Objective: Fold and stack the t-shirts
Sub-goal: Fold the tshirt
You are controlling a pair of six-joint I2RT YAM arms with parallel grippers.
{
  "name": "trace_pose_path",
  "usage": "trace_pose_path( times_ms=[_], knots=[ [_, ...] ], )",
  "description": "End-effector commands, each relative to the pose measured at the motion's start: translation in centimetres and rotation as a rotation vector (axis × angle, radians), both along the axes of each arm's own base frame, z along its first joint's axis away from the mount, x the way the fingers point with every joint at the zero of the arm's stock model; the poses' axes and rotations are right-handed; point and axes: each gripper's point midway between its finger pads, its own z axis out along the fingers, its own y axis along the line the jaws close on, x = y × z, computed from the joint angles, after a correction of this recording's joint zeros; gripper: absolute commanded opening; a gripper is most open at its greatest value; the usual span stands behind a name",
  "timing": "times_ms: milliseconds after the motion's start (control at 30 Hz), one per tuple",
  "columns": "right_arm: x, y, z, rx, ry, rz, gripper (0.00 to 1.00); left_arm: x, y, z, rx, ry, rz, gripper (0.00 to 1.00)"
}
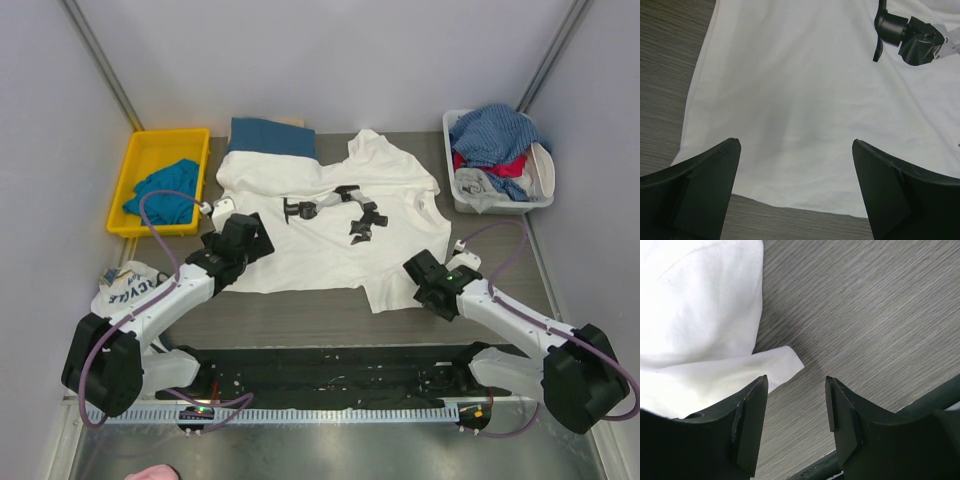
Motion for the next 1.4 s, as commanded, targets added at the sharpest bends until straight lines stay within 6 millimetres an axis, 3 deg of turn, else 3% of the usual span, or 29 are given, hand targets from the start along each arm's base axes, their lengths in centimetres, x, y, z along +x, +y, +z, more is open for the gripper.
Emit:
trace_pose_path(
  times_ms=[0, 833, 1367],
  knots=[
    [0.9, -0.2, 0.2, -0.034, -0.024, -0.005, 0.57, 0.4, 0.1, 1.3, -0.012, -0.046, 0.016, 1.0],
    [2.4, -0.4, 0.0, -0.066, -0.025, -0.006, 0.58, 0.7, -0.2, 0.6, -0.004, -0.035, 0.011, 1.0],
    [3.2, 0.2, -2.3, -0.068, 0.049, 0.031, 0.58, 0.5, 0.2, 0.2, 0.014, -0.026, 0.019, 1.0]
  ],
)
